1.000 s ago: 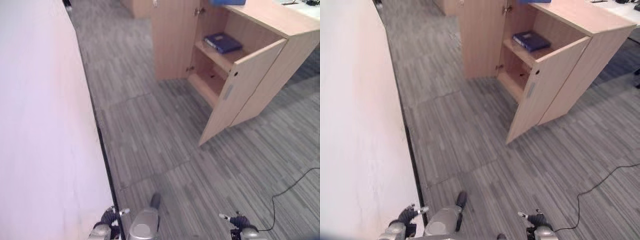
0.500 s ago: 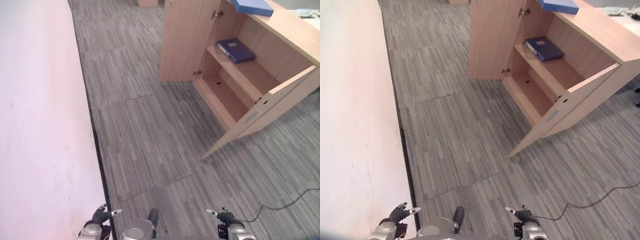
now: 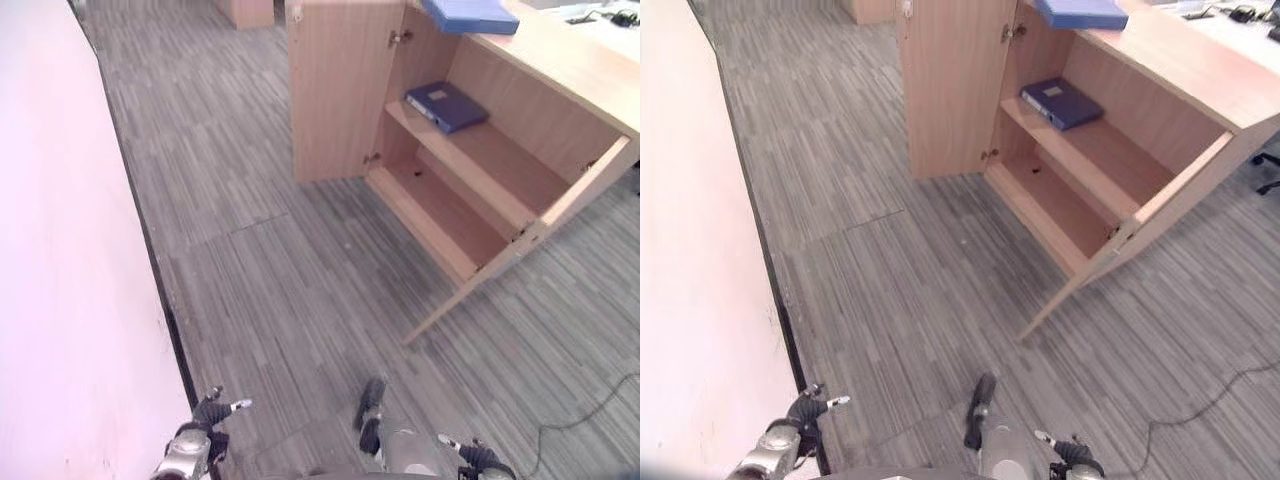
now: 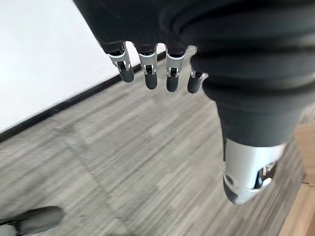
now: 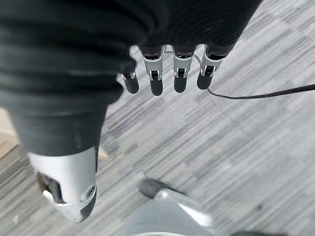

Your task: Put the empty folder in the office cabinet

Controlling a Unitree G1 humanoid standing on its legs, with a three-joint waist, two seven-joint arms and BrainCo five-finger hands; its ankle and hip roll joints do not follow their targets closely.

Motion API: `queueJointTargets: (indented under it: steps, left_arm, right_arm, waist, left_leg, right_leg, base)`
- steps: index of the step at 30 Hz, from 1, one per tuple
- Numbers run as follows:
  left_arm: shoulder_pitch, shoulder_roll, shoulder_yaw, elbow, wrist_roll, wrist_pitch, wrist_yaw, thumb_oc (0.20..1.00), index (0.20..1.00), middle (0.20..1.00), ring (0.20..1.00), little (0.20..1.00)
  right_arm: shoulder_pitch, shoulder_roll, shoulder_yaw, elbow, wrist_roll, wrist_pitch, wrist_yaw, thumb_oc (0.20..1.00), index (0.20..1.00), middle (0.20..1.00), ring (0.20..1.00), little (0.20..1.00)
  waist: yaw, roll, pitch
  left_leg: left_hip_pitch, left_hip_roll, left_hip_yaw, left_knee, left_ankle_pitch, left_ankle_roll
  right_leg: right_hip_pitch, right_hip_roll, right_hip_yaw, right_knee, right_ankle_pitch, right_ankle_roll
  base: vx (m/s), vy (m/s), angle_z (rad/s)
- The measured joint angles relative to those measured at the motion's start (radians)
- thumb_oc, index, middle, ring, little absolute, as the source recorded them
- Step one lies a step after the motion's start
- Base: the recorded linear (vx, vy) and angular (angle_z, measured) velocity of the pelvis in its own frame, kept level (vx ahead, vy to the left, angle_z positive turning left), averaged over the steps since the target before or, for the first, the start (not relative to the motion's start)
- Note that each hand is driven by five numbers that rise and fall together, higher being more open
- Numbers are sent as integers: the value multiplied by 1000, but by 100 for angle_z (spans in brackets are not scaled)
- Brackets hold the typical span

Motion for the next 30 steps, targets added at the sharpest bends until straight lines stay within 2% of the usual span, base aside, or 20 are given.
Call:
queueJointTargets:
  steps: [1,2,4,5,8,10,12,15,16,17,18,19,20,21,22,23,25,26,28,30]
  left_arm:
    - [23,-20,2,-22,-2,-3,-4,1000,1000,1000,1000,1000]
    - [38,-22,1,-28,-2,-4,-8,1000,1000,1000,1000,1000]
    - [21,-15,1,-46,-10,-4,-4,1000,1000,1000,1000,1000]
    - [1,-9,0,-48,-13,-3,-7,1000,1000,1000,1000,1000]
    - [-68,0,-9,-47,-15,-2,-4,1000,1000,1000,1000,1000]
    - [-88,13,-50,-46,-18,-3,-3,1000,1000,1000,1000,1000]
    - [-113,-12,-64,-34,-18,-4,-3,1000,1000,1000,1000,1000]
    - [-113,-40,-76,-28,-18,-5,0,1000,1000,1000,1000,1000]
    - [-108,-42,-73,-21,-19,-4,2,1000,1000,1000,1000,1000]
    - [-99,-33,-63,-19,-20,-5,8,1000,1000,1000,1000,1000]
    - [-91,-24,-44,-18,-20,-5,10,1000,1000,1000,1000,1000]
    - [-83,-13,-43,-15,-20,-7,11,1000,1000,1000,1000,1000]
    - [-93,24,-38,1,-20,-18,13,1000,1000,1000,1000,1000]
    - [-101,34,-32,13,-20,-24,16,1000,1000,1000,1000,1000]
    - [-80,36,-33,14,-20,-27,13,1000,1000,1000,1000,1000]
    - [-76,16,-33,29,-20,-26,10,1000,1000,1000,1000,1000]
    - [-56,-23,-54,35,-20,-27,8,1000,1000,1000,1000,1000]
    - [-63,-33,-36,53,-21,-30,8,1000,1000,1000,1000,1000]
    - [-83,-21,-21,60,-21,-44,13,1000,1000,1000,1000,1000]
    - [-113,-21,-11,76,-20,-45,12,1000,1000,1000,1000,1000]
  right_arm:
    - [-6,-10,-15,-5,20,-6,0,1000,1000,1000,1000,1000]
    - [-3,-11,-29,-8,46,-5,0,1000,1000,1000,1000,1000]
    - [6,-3,-41,-24,53,-8,0,1000,1000,1000,1000,1000]
    - [-9,0,-36,-25,66,-20,-1,1000,1000,1000,1000,1000]
    - [-33,19,-46,-39,127,-25,-6,1000,1000,1000,1000,1000]
    - [-53,27,-77,-38,170,-25,-18,1000,1000,1000,1000,1000]
    - [-41,-9,-70,-38,191,-23,-19,1000,1000,1000,1000,1000]
    - [-4,-59,-64,-39,200,-21,-22,1000,1000,1000,1000,1000]
    - [-9,-71,-63,-34,200,-19,-24,1000,1000,1000,1000,1000]
    - [-20,-53,-47,-33,199,-16,-21,1000,1000,1000,1000,1000]
    - [-30,-29,-36,-35,198,-17,-18,1000,1000,1000,1000,1000]
    - [-25,-6,-36,-33,198,-16,-18,1000,1000,1000,1000,1000]
    - [-28,32,-37,-30,197,-14,-19,1000,1000,1000,1000,1000]
    - [-50,49,-38,-31,197,-15,-19,1000,1000,1000,1000,1000]
    - [-63,51,-46,-30,196,-16,-18,1000,1000,1000,1000,1000]
    - [-73,45,-81,-29,196,-16,-19,1000,1000,1000,1000,1000]
    - [-63,-5,-100,-42,191,-18,-16,1000,1000,1000,1000,1000]
    - [-70,-12,-109,-33,191,-25,-18,1000,1000,1000,1000,1000]
    - [-70,8,-102,-8,190,-17,-15,1000,1000,1000,1000,1000]
    - [-70,17,-114,6,190,-17,-9,1000,1000,1000,1000,1000]
  waist:
    - [-1,1,0]
    - [-3,8,-3]
    - [-16,9,0]
    - [-24,11,12]
    - [-51,-15,66]
    - [-60,-50,92]
    - [-72,-1,107]
    - [-78,76,87]
    - [-73,93,80]
    - [-58,67,78]
    - [-53,61,92]
    - [-57,50,96]
    - [-39,-7,120]
    - [-23,-42,133]
    - [-8,-49,126]
    - [-16,-32,131]
    - [-22,32,123]
    - [-35,9,134]
    - [-26,-18,108]
    - [-46,-23,107]
  left_leg:
    - [-117,-22,51,256,19,-45]
    - [-165,9,85,357,-48,-42]
    - [-326,101,90,641,-48,-100]
    - [-424,164,91,771,-46,-100]
    - [-528,260,39,746,-3,-102]
    - [-495,301,60,416,28,-101]
    - [-462,351,9,87,122,-148]
    - [-439,346,-37,1,120,-137]
    - [-417,317,-87,-8,185,-176]
    - [-400,255,-98,19,189,-174]
    - [-366,235,-113,9,177,-156]
    - [-333,226,-115,4,197,-143]
    - [-348,180,-127,113,188,-134]
    - [-446,139,-175,339,124,-131]
    - [-514,138,-248,382,51,-131]
    - [-547,170,-342,339,41,-124]
    - [-538,262,-377,276,53,-111]
    - [-539,236,-330,331,70,-236]
    - [-592,172,-270,439,-20,-146]
    - [-627,169,-225,489,-39,-117]
  right_leg:
    - [63,-10,71,-80,-2,-26]
    - [118,-4,92,-129,10,-19]
    - [152,3,134,-140,-17,-26]
    - [168,5,147,-137,-19,-18]
    - [222,-16,253,-104,-93,-2]
    - [251,-65,333,-103,-119,39]
    - [312,-88,393,-126,-148,87]
    - [362,-121,439,-131,-195,186]
    - [373,-142,481,-132,-215,214]
    - [361,-188,520,-126,-229,217]
    - [342,-161,518,-65,-255,255]
    - [343,-123,518,-29,-265,241]
    - [352,-115,525,-23,-255,191]
    - [351,-155,561,-12,-280,152]
    - [350,-165,610,-32,-281,145]
    - [359,-178,652,-52,-290,144]
    - [368,-181,714,-33,-298,250]
    - [377,-214,739,-10,-327,278]
    - [330,-265,806,6,-304,143]
    - [308,-275,863,7,-190,177]
  base:
    - [205,-256,-64]
    - [76,-169,-74]
    - [60,-113,-51]
    - [151,-59,-64]
    - [333,99,-80]
    - [358,219,-138]
    - [363,216,-128]
    - [338,168,-72]
    - [363,160,-119]
    - [357,156,-137]
    - [343,189,-113]
    - [332,233,-78]
    - [302,275,-78]
    - [262,329,-117]
    - [270,512,-136]
    - [181,403,-138]
    - [98,412,-117]
    - [83,557,-87]
    - [60,579,-76]
    - [38,524,-33]
